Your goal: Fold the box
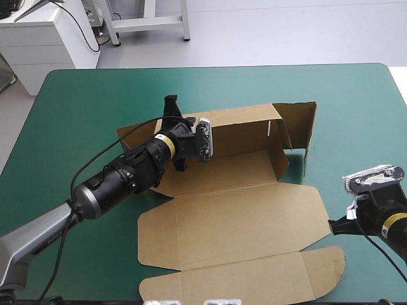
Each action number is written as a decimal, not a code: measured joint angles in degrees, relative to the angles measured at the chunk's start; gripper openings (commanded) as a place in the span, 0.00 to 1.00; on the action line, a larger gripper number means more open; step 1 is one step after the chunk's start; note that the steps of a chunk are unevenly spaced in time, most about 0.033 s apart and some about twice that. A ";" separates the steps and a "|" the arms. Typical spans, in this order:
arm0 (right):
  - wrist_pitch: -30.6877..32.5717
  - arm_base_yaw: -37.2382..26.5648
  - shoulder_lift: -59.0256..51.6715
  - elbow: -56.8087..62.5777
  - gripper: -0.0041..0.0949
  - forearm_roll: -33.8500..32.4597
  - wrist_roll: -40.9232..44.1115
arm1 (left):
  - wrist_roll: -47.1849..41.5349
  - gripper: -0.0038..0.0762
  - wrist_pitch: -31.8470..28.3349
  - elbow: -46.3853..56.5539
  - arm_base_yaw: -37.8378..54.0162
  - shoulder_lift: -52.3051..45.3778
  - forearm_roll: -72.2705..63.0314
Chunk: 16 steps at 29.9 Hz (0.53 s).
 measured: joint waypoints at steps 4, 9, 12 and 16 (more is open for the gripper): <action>-0.05 0.00 -0.07 0.00 0.02 0.06 0.04 | -2.37 0.04 -2.97 3.31 0.00 -1.15 3.87; -0.05 0.00 -0.07 0.00 0.02 0.16 0.27 | -2.57 0.04 -5.33 4.28 0.00 -1.16 5.26; -0.22 0.00 -0.07 0.00 0.02 0.16 0.35 | -2.65 0.04 -5.61 4.60 0.00 -1.21 6.61; -1.96 0.00 -0.07 0.00 0.02 0.45 0.42 | -2.96 0.04 -6.35 5.83 0.00 -1.37 9.45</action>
